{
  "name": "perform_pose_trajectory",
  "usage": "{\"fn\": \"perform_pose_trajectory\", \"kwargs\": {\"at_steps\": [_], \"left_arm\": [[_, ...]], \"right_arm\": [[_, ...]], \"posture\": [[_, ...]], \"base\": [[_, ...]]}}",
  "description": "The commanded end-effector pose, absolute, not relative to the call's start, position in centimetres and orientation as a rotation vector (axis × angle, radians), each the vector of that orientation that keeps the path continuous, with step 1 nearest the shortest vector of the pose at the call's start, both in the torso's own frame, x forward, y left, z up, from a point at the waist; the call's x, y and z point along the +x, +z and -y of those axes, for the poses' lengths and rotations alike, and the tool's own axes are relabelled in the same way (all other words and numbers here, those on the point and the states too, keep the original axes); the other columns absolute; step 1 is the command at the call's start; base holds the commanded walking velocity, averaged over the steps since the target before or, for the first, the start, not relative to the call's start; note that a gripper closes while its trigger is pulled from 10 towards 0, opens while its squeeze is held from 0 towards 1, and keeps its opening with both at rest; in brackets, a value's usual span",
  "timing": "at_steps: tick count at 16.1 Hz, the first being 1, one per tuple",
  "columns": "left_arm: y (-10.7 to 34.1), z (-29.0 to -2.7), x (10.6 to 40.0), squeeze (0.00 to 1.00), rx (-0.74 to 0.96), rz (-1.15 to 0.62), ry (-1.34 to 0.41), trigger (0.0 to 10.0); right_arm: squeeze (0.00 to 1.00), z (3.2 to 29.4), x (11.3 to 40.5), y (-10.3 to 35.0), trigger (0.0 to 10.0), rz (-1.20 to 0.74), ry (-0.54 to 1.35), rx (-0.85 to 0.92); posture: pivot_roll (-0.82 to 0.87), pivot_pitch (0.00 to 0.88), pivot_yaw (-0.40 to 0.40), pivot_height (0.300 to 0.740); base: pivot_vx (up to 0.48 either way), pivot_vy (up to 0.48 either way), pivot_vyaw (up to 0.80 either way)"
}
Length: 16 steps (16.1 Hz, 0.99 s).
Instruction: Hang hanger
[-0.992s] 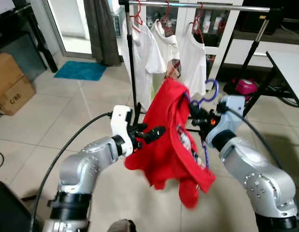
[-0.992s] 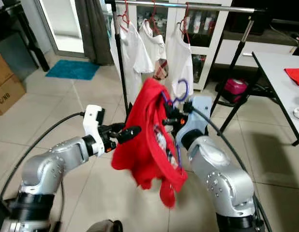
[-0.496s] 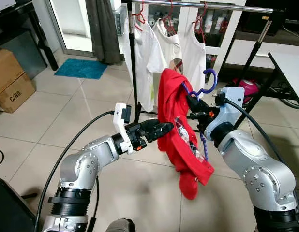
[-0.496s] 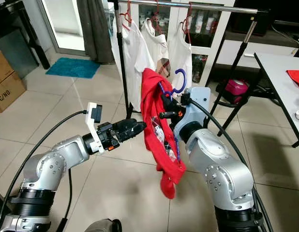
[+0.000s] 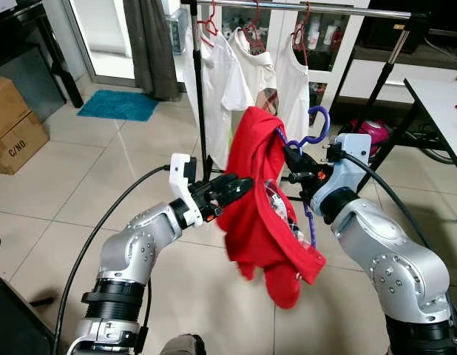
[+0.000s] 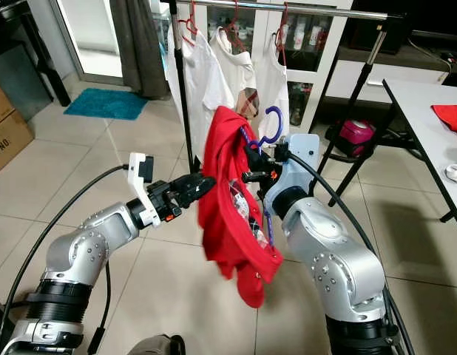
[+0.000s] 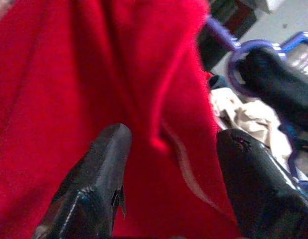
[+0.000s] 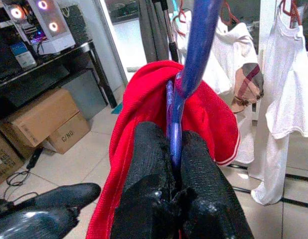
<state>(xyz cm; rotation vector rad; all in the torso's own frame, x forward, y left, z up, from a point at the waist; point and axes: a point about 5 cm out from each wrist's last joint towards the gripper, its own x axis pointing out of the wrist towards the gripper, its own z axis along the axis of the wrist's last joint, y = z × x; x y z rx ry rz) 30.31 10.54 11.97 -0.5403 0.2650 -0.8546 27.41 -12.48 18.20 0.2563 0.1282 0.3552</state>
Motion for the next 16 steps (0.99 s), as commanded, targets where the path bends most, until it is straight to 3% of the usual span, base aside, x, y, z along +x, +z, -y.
{"fn": "perform_pose_trajectory", "kwargs": {"at_steps": [1,3,4,5,6,16], "left_arm": [[12.0,-10.9,30.7,0.0,-0.521,-0.247,-0.832,0.0],[11.4,-11.6,30.7,0.0,-0.458,-0.225,-0.831,0.4],[11.1,-12.1,30.6,0.0,-0.418,-0.214,-0.84,2.7],[11.0,-12.4,30.6,0.0,-0.398,-0.206,-0.844,6.0],[10.9,-12.5,30.6,0.0,-0.372,-0.195,-0.855,10.0],[11.5,-9.9,32.3,0.0,-0.392,-0.138,-1.025,10.0]], "right_arm": [[0.0,12.5,27.4,19.9,10.0,-0.057,0.371,0.258],[0.0,12.4,27.4,20.0,10.0,-0.055,0.375,0.262],[0.0,12.5,27.4,20.1,10.0,-0.054,0.377,0.262],[0.0,12.5,27.3,20.1,10.0,-0.053,0.379,0.263],[0.0,12.5,27.3,20.2,10.0,-0.052,0.383,0.265],[0.0,12.2,27.0,20.8,10.0,-0.036,0.424,0.275]], "posture": [[-0.04,0.001,0.002,0.74],[-0.05,0.002,0.004,0.74],[-0.05,0.002,0.001,0.74],[-0.05,0.002,-0.001,0.74],[-0.05,0.001,-0.006,0.74],[-0.06,0.0,-0.013,0.74]], "base": [[0.0,0.0,0.0],[0.0,0.0,0.0],[0.0,0.0,0.0],[0.0,0.0,0.0],[0.0,0.0,0.0],[0.0,0.0,0.0]]}}
